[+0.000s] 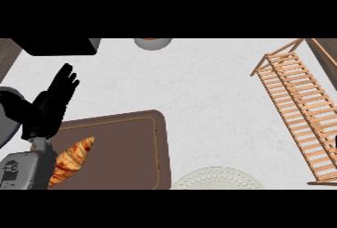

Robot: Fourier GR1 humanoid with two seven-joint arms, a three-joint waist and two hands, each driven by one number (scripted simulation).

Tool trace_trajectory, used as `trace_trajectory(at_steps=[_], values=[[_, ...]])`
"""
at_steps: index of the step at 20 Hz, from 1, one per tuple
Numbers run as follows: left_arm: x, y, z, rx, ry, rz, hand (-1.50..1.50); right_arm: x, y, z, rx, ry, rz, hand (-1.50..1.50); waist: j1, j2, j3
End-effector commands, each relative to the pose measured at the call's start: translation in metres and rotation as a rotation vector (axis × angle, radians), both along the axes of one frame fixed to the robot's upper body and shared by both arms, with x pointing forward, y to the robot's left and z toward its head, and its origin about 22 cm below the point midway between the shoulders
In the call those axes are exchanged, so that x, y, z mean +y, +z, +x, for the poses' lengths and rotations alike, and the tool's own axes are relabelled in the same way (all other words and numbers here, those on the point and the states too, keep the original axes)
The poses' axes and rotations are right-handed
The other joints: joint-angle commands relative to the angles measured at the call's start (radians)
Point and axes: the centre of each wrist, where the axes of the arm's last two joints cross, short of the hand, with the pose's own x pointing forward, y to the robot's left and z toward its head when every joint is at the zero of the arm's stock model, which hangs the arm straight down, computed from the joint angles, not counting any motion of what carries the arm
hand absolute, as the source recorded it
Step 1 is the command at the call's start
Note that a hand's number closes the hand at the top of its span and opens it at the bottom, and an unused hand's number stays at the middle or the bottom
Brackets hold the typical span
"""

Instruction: Pick the cupcake from the placemat and place it in the tiered shelf

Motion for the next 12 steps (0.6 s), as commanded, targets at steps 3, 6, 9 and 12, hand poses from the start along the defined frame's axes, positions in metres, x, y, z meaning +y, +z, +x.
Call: trace_trajectory(at_steps=[3, 6, 9, 12], values=[[0.009, -0.011, 0.002, -0.012, 0.010, 0.008, 0.00, -0.050, 0.014, -0.063, -0.020, 0.033, 0.045, -1.50, -0.005, 0.002, 0.000], [0.014, -0.004, 0.000, 0.002, 0.023, 0.001, 0.00, -0.079, 0.025, -0.103, -0.040, 0.097, 0.063, -1.50, -0.021, -0.003, 0.001], [0.010, 0.011, -0.003, 0.003, 0.003, -0.002, 0.00, -0.088, 0.026, -0.139, -0.088, 0.144, 0.081, -1.50, -0.023, -0.007, 0.001], [0.006, 0.005, -0.005, 0.006, 0.022, -0.007, 0.00, -0.095, 0.015, -0.169, -0.093, 0.220, 0.045, -1.50, -0.020, -0.004, 0.001]])
